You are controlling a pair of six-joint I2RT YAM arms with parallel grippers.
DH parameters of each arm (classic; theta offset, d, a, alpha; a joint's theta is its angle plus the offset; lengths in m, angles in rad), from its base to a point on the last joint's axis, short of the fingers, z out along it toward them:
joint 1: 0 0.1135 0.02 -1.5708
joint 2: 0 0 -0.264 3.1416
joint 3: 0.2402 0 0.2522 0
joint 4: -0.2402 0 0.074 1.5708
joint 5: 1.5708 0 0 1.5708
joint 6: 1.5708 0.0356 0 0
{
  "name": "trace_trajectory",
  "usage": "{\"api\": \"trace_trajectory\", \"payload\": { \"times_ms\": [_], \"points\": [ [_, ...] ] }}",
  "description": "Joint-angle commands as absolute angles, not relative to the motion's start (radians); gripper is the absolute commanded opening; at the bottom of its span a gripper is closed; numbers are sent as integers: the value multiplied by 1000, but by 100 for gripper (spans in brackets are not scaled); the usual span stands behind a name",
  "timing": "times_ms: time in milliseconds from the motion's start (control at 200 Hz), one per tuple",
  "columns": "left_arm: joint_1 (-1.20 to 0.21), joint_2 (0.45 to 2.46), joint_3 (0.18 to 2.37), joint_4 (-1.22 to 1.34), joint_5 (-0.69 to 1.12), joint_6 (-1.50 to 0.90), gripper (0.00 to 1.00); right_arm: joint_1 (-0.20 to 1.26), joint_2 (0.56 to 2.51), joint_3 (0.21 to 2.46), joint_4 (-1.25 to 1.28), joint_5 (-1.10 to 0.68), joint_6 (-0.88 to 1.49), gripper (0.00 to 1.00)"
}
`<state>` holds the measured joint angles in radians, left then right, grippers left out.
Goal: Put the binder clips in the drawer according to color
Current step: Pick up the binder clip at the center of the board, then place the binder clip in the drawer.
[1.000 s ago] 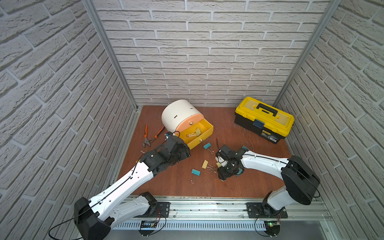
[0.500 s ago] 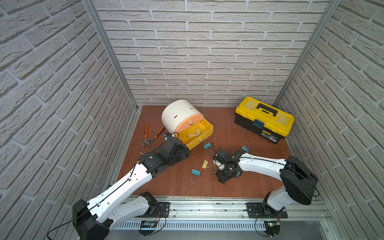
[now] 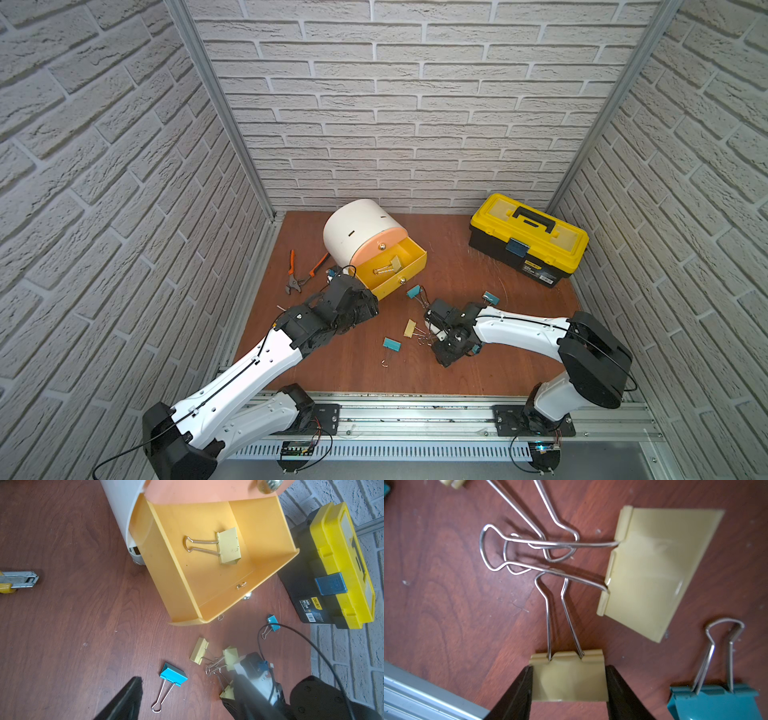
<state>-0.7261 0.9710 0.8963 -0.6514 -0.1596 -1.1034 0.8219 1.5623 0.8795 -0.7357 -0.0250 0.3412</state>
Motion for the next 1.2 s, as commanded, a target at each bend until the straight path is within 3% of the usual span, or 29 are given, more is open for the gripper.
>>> {"api": "trace_trajectory", "payload": {
  "times_ms": [0,390,615,1195],
  "points": [
    [-717,956,893,-644,-170,-1101,74,833,1479,867,-776,-51,333,43],
    [-692,951,912,-638,-158,-1085,74,843,1372,935,-851,-98,330,40],
    [-630,962,947,-632,-121,-1058,74,843,1362,1129,-922,-74,311,39],
    [-394,1034,1034,-591,73,-1011,74,840,1765,1851,-1021,-67,225,38]
  ]
}}
